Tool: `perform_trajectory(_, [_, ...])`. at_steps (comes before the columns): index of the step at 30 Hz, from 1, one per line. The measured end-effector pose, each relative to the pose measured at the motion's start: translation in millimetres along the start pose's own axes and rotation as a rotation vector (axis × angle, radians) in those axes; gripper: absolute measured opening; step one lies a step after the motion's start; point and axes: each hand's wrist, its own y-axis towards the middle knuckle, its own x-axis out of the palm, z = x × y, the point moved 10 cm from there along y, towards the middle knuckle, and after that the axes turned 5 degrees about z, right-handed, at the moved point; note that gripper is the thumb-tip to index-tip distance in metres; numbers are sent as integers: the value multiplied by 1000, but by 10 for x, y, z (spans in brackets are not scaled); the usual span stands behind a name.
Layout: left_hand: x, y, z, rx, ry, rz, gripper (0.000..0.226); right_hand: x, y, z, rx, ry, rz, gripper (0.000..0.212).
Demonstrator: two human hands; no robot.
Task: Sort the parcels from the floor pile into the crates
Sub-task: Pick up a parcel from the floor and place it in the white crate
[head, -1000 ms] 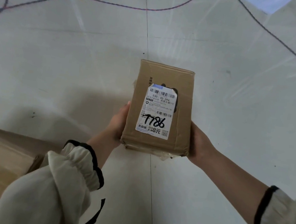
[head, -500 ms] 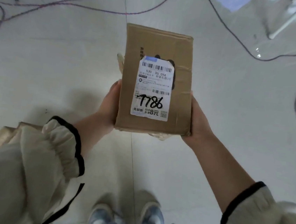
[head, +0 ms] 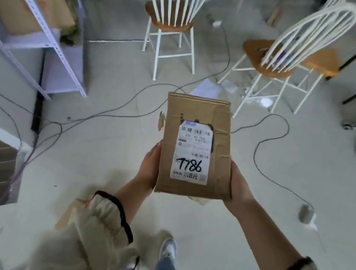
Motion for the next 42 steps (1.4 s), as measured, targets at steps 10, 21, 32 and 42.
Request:
perform_trajectory(10, [545,-930,343,89,-4,-268,32,-230,-1149,-325,-246,169,158,45])
perform_trajectory(21, [1408,-1747,-254,20,191,-483,30,-1072,-2524,-41,-407,364,450,48])
perform_trajectory(32, [2678,-4105,-2195,104,766,-967,57,-2550,-5499,1213,-494,631,914,41])
perform_trajectory(42, [2586,-7652,-5358,-354,962,-1543,53,-2860,-9270,3710,-553,1003,1560,53])
